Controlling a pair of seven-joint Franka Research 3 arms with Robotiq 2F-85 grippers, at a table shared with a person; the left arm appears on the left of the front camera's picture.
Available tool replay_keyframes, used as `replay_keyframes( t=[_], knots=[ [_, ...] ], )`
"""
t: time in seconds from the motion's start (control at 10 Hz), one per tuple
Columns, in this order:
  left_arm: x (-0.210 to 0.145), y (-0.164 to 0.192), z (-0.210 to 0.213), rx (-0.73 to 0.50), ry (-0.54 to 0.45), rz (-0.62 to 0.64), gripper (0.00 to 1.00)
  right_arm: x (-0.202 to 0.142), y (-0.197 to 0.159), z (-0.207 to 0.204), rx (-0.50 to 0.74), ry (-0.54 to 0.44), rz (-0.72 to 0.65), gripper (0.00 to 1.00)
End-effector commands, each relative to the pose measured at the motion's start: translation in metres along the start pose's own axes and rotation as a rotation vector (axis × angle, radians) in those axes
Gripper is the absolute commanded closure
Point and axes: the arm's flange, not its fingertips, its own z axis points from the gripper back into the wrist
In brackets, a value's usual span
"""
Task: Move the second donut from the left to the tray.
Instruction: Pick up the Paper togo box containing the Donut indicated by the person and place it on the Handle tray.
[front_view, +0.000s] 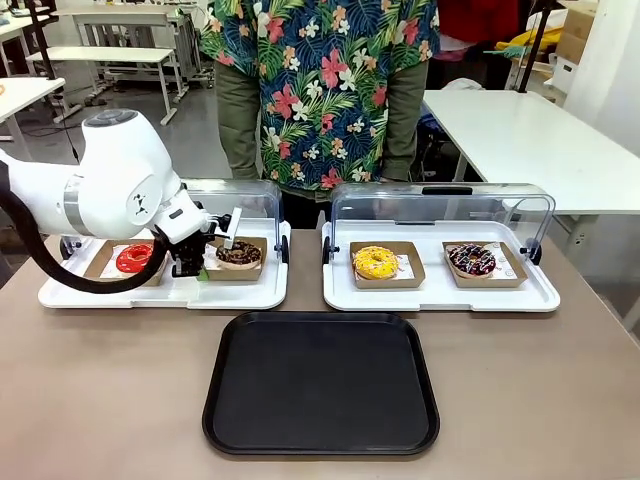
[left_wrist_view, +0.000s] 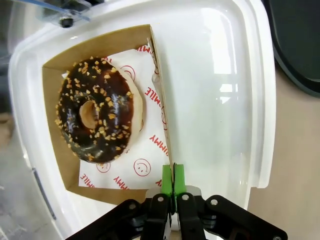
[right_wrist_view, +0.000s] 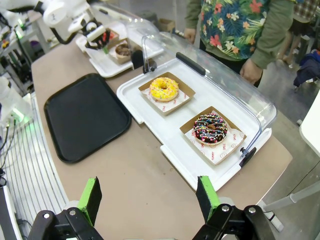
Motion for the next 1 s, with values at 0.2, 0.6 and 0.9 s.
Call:
replay_keyframes(
  t=[0.2, 0.6, 0.9],
  knots=[
    [0.009, -0.041, 0.065, 0.129, -0.006, 0.032, 0.99, 0.002, -0.002, 0.001, 0.002, -0.022, 0.025, 0.0],
    [0.036, -0.1, 0.111, 0.116, -0.061, 0.087, 0.99, 0.002, -0.002, 0.001, 0.002, -0.022, 0.025, 0.0],
    [0.07, -0.157, 0.122, 0.082, -0.07, 0.116, 0.99, 0.002, -0.002, 0.001, 0.002, -0.022, 0.025, 0.0]
  ],
)
